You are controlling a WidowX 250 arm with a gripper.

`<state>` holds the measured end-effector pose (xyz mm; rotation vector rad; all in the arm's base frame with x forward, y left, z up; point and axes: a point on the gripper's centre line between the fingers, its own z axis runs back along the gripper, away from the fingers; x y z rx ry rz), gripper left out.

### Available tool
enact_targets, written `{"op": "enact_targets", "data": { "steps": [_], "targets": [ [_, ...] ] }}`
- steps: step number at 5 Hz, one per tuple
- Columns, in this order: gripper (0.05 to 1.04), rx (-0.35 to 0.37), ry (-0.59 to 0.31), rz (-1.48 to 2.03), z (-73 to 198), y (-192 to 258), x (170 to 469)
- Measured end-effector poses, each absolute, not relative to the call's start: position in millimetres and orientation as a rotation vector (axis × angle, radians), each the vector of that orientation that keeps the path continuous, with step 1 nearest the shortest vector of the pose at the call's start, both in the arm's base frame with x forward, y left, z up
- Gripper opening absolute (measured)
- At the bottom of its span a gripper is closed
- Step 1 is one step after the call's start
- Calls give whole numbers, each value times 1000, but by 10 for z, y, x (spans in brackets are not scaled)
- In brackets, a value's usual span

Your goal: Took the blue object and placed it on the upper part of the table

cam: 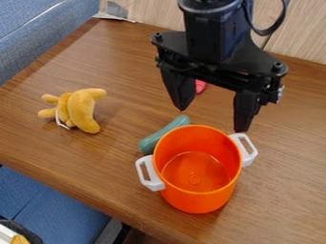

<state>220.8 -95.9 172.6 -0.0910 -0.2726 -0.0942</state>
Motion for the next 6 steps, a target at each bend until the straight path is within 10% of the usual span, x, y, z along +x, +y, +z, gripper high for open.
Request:
{"op": "enact_targets", "data": {
  "steps": [3, 6],
  "targets": [
    [1001, -96, -217, -65, 1753, -746, 2472],
    [1001, 87, -136, 81, 1393, -96, 2748]
  ]
}}
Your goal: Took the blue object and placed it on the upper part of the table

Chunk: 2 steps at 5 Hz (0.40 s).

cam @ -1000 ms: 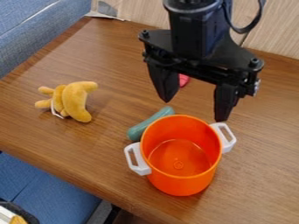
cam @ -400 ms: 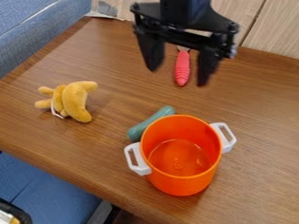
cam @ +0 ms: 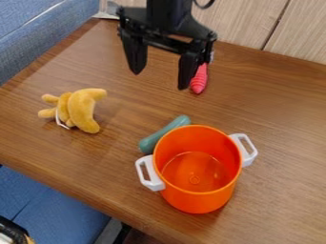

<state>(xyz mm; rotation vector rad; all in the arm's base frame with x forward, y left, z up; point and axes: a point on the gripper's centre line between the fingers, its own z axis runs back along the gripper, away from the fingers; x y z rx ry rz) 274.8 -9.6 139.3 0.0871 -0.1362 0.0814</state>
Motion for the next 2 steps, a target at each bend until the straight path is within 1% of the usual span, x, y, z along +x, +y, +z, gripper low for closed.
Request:
{"op": "enact_targets", "data": {
  "steps": [1, 2],
  "targets": [
    [1001, 55, -115, 54, 1260, -133, 2749],
    [1001, 21, -68, 19, 1096, -193, 2703]
  ]
}}
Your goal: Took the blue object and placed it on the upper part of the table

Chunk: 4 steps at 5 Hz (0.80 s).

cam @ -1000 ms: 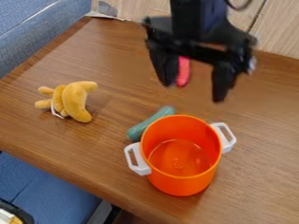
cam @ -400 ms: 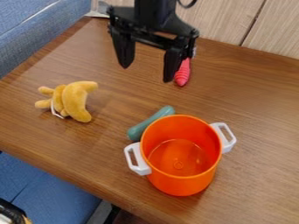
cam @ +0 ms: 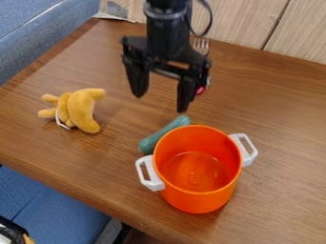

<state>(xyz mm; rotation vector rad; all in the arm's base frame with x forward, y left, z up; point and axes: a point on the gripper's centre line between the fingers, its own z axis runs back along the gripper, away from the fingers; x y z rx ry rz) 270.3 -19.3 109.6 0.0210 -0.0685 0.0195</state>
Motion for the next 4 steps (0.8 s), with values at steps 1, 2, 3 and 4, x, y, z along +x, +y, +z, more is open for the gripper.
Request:
{"op": "enact_targets", "data": {
  "steps": [1, 2, 3, 4],
  "targets": [
    [1001, -10, -41, -7, 1003, -245, 2673],
    [1001, -42, -3, -13, 891, -238, 2645],
    [964, -39, 31, -16, 760, -232, 2604],
    [663, -28, 17, -23, 726, -262, 2603]
  ]
}}
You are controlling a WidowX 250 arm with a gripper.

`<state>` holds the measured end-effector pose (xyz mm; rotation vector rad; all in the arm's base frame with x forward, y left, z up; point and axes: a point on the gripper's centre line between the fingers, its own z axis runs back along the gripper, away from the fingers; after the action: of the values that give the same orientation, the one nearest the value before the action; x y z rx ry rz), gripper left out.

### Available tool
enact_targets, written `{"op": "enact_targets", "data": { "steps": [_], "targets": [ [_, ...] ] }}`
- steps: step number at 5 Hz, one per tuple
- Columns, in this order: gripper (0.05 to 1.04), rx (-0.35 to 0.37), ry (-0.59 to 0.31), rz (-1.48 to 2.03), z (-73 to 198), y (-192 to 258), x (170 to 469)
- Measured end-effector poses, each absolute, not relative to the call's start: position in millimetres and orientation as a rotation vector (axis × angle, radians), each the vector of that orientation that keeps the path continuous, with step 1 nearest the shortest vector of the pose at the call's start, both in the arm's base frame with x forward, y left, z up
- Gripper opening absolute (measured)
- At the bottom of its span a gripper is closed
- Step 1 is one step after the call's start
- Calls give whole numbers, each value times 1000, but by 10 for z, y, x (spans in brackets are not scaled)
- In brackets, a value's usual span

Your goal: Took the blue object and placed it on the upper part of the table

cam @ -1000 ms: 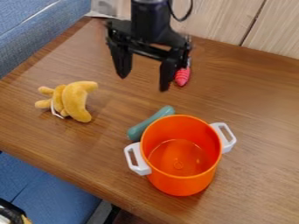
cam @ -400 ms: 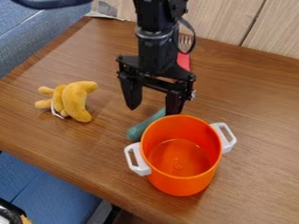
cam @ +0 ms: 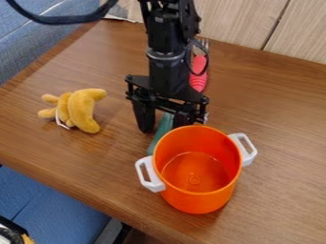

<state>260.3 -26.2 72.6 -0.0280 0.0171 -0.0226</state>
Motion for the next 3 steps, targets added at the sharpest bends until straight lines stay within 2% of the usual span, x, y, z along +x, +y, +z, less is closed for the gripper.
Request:
{"op": "enact_targets", "data": {
  "steps": [1, 3],
  "targets": [
    [444, -13, 9, -14, 725, -254, 2615],
    [440, 11, 22, 29, 836, -234, 2631]
  ]
}}
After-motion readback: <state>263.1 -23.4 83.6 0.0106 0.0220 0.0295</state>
